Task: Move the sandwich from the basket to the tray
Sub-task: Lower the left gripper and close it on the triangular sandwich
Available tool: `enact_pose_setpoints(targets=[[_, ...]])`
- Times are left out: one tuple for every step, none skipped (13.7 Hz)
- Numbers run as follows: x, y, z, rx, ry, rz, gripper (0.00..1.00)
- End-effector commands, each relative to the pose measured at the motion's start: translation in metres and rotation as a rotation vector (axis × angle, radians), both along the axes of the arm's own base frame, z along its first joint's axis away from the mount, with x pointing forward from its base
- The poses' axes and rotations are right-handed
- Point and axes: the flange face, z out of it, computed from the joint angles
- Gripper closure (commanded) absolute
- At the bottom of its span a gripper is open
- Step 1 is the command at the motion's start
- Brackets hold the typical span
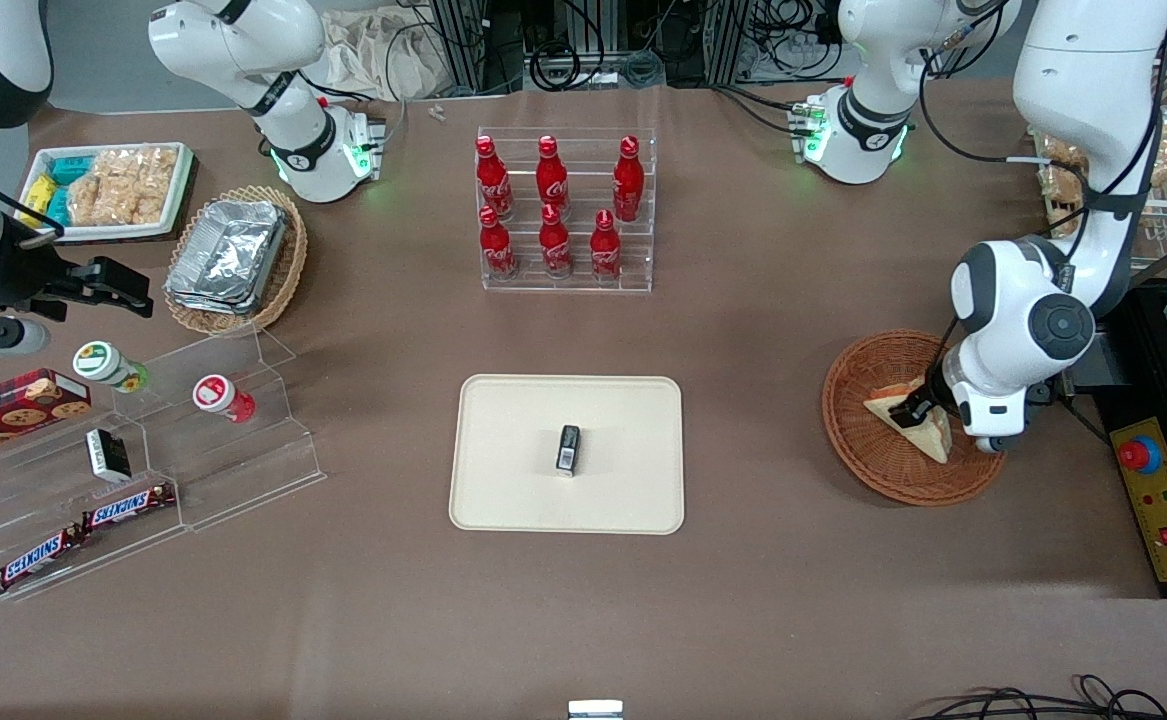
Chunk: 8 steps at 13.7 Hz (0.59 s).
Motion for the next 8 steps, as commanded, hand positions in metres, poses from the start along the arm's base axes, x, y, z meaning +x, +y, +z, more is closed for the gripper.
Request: enact_pose_setpoints(targets=[[0.002, -0.002, 0.007, 0.005, -0.035, 0.041, 1.0], [0.003, -0.002, 0.013, 0.005, -0.04, 0.038, 1.0], [0.006, -0.003, 0.025, 0.005, -0.052, 0.034, 1.0], [0.006, -0.003, 0.038, 0.005, -0.04, 0.028, 1.0], [0.011, -0.003, 0.057, 0.006, -0.026, 0.025, 1.0], [0.016, -0.005, 0.076, 0.008, -0.003, 0.019, 1.0], [0.022, -0.006, 0.097, 0.01, 0.017, 0.017, 1.0], [0.029, -0.015, 0.119, 0.01, 0.032, 0.0, 1.0]])
